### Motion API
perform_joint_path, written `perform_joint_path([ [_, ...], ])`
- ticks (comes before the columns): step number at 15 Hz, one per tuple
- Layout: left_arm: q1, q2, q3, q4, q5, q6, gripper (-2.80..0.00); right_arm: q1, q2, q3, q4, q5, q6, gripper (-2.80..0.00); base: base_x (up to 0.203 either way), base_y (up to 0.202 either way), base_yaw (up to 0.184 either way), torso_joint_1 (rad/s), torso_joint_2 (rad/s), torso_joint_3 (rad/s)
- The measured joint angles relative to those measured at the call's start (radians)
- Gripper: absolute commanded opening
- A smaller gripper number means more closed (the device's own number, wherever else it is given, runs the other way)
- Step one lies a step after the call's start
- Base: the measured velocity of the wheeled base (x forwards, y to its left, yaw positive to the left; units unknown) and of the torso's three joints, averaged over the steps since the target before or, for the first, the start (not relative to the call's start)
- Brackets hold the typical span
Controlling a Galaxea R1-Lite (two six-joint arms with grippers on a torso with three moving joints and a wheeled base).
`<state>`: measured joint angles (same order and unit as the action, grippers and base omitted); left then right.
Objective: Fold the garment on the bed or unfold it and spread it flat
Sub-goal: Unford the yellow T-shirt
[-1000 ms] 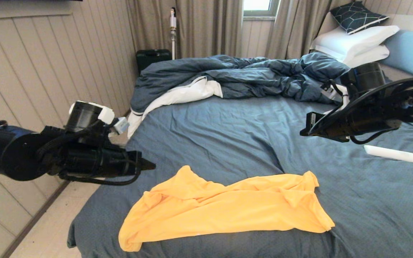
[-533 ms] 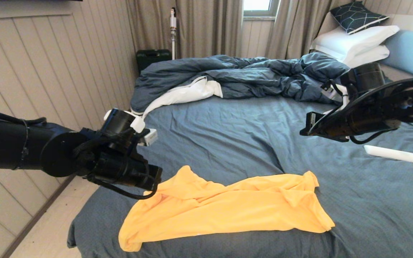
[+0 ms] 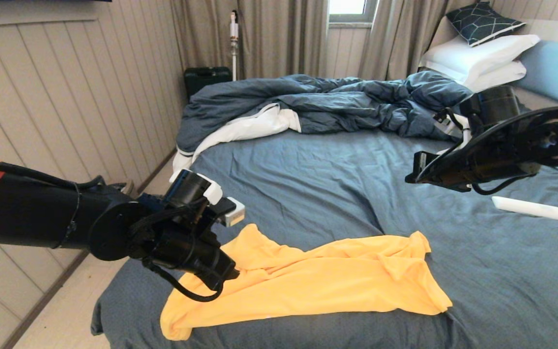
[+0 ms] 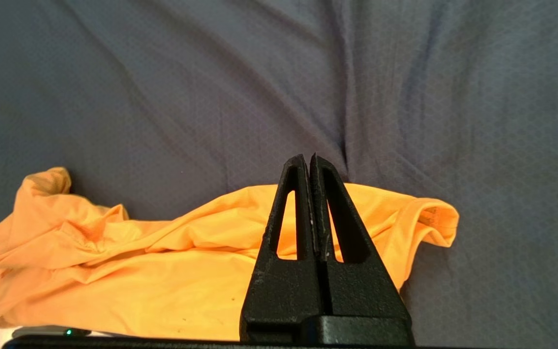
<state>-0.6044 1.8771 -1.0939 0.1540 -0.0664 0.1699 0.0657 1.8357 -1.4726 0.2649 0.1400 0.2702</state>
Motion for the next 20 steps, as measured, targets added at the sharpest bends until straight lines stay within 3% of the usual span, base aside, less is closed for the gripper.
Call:
perform_joint_path([
  [3, -0.011, 0.028, -0.008, -0.035, 0.016, 0.037, 0.00, 0.000, 0.005, 0.000, -0.001, 0.000, 0.000, -2.80, 0.000, 0.000, 0.000, 0.000, 0.00, 0.000],
  [7, 0.010, 0.077, 0.007, -0.161, 0.075, 0.201, 0.00, 0.000, 0.014, 0.000, -0.001, 0.000, 0.000, -2.80, 0.000, 0.000, 0.000, 0.000, 0.00, 0.000],
  [10, 0.039, 0.107, 0.009, -0.225, 0.097, 0.262, 0.00, -0.001, 0.021, -0.001, -0.004, 0.000, 0.000, -2.80, 0.000, 0.000, 0.000, 0.000, 0.00, 0.000],
  [16, 0.058, 0.184, 0.003, -0.267, 0.097, 0.267, 0.00, -0.009, 0.035, -0.001, -0.011, 0.000, 0.000, -2.80, 0.000, 0.000, 0.000, 0.000, 0.00, 0.000],
  [17, 0.059, 0.192, 0.001, -0.268, 0.096, 0.268, -2.80, -0.010, 0.038, -0.003, -0.010, 0.000, 0.000, -2.80, 0.000, 0.000, 0.000, 0.000, 0.00, 0.000],
  [20, 0.060, 0.205, 0.000, -0.268, 0.096, 0.268, -2.80, -0.013, 0.044, -0.005, -0.010, 0.000, 0.000, -2.80, 0.000, 0.000, 0.000, 0.000, 0.00, 0.000],
])
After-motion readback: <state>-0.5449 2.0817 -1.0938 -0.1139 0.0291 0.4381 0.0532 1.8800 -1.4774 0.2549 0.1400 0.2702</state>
